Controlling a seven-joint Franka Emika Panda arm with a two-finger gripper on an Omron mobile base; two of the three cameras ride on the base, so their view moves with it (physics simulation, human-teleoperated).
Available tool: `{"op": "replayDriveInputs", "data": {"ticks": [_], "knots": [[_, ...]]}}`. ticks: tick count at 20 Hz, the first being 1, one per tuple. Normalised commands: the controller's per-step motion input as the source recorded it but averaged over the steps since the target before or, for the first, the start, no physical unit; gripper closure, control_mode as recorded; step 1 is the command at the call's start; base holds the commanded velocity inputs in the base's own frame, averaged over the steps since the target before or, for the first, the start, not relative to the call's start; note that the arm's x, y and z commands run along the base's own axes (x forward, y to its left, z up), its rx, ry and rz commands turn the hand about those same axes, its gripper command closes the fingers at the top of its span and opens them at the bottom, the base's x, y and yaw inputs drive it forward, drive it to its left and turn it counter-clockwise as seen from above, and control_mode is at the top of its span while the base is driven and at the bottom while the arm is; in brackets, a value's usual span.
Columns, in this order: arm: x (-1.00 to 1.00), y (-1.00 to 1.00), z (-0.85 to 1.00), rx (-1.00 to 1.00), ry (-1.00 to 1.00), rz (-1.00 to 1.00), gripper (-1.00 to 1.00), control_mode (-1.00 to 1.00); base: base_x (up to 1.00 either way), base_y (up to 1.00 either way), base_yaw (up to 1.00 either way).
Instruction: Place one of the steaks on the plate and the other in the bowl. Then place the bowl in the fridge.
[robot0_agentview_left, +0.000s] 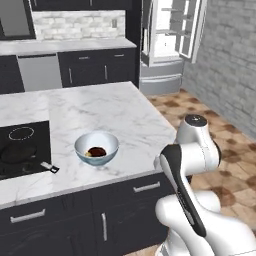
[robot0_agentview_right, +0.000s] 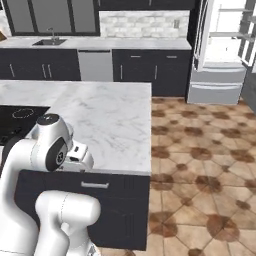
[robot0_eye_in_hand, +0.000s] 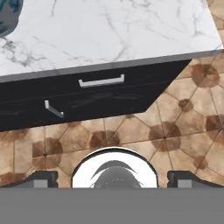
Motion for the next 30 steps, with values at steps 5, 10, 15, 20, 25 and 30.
{"op": "replayDriveInputs", "data": {"ticks": [5, 10, 15, 20, 25, 30], "knots": [[0.0, 0.0, 0.0, 0.0, 0.0, 0.0, -1.0, 1.0, -0.13, 0.37, -0.2], [0.0, 0.0, 0.0, 0.0, 0.0, 0.0, -1.0, 1.0, 0.24, 0.7, 0.13], [0.0, 0.0, 0.0, 0.0, 0.0, 0.0, -1.0, -1.0, 0.15, 0.08, 0.05], [0.02, 0.0, 0.19, 0.02, -0.14, 0.05, -1.0, -1.0, 0.0, 0.0, 0.0], [0.51, 0.04, 0.86, 0.18, -0.02, 0.01, -1.0, -1.0, 0.0, 0.0, 0.0], [0.45, 0.0, 0.57, 0.04, 0.02, 0.0, -1.0, -1.0, 0.0, 0.0, 0.0]]}}
